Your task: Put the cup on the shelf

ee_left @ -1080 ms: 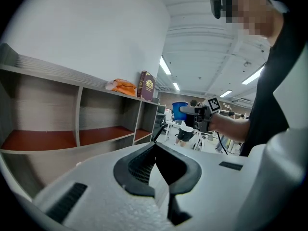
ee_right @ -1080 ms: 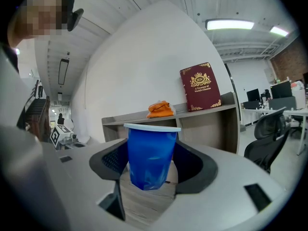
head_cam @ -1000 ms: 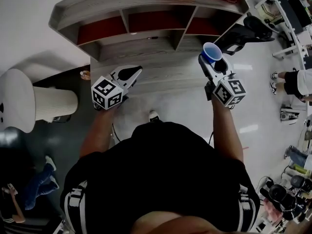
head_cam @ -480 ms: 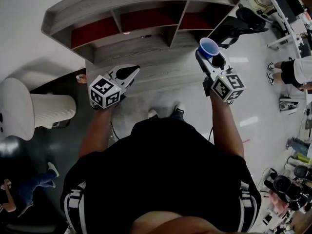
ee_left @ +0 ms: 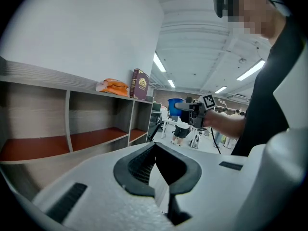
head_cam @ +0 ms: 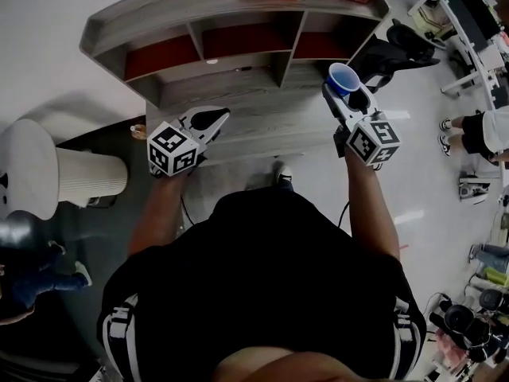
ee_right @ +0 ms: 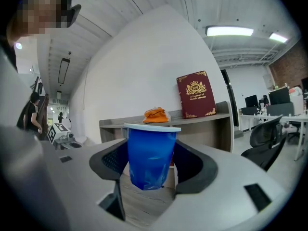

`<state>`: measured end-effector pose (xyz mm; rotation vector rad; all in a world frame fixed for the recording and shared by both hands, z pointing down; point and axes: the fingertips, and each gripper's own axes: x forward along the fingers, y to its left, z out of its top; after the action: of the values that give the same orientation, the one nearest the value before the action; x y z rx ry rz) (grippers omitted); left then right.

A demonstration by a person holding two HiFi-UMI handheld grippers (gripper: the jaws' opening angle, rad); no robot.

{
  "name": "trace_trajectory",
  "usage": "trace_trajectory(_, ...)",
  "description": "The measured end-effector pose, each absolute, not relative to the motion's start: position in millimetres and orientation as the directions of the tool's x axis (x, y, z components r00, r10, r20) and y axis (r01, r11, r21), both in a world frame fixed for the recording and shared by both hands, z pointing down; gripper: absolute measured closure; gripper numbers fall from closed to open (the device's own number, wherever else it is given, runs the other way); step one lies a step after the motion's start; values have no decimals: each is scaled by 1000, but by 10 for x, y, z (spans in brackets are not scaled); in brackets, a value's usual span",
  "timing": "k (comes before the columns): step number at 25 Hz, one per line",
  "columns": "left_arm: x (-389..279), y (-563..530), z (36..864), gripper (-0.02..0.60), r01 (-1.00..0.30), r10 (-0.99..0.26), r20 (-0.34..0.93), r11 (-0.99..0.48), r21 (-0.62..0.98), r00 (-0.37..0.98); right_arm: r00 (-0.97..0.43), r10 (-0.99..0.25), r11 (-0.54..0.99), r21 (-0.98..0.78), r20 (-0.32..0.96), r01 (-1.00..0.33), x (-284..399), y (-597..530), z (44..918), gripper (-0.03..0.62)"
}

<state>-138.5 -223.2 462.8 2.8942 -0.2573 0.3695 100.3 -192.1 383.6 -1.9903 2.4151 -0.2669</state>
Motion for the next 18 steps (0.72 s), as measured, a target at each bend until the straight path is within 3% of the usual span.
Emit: trace_trajectory(18, -723, -2510, 4450, 565, -260, -211, 291, -955, 140, 933, -252, -965, 240, -140, 74, -961, 1723, -2525, 3903, 312)
